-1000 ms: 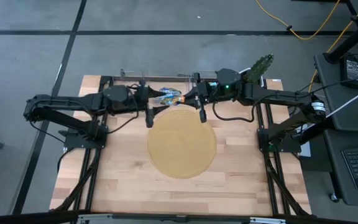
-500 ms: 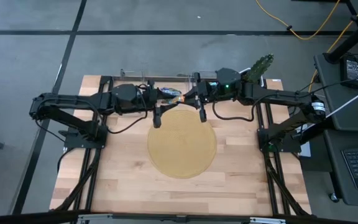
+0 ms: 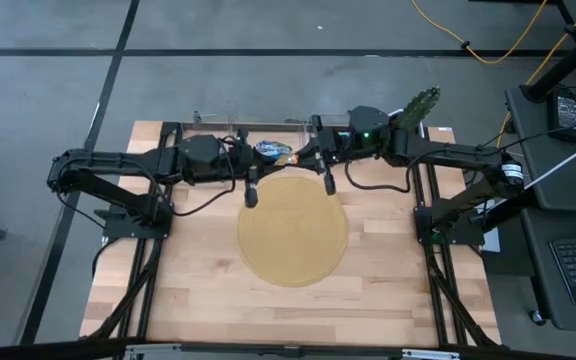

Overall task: Pick and place Granola Bars by type
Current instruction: Put the yellow granola bar into the left transparent bin

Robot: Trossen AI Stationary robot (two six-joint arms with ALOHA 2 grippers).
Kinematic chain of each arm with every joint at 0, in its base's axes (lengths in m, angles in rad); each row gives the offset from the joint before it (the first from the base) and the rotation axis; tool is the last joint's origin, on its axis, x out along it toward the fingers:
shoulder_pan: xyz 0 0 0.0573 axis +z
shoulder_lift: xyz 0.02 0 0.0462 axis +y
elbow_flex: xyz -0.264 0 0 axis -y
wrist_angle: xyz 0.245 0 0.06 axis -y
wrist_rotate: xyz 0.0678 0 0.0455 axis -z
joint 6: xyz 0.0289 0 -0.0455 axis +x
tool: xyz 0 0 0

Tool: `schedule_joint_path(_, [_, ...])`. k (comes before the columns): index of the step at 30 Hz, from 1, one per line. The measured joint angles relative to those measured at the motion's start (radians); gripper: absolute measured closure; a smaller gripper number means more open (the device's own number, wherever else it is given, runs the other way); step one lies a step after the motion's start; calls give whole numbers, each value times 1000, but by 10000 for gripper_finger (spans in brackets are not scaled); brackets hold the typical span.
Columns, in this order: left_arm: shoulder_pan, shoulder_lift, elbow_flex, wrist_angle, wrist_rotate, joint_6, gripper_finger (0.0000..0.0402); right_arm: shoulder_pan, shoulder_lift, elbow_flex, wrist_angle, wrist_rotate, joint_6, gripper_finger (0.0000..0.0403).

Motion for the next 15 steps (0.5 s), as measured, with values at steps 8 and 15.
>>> schedule_joint_path(8, [-1, -2, 4, 40, -10, 44, 386, 18, -1, 137, -222, -59, -99, 345])
schedule_joint_path(15, [5, -2, 46, 20, -66, 80, 385, 23, -6, 182, -370, -23, -129, 271])
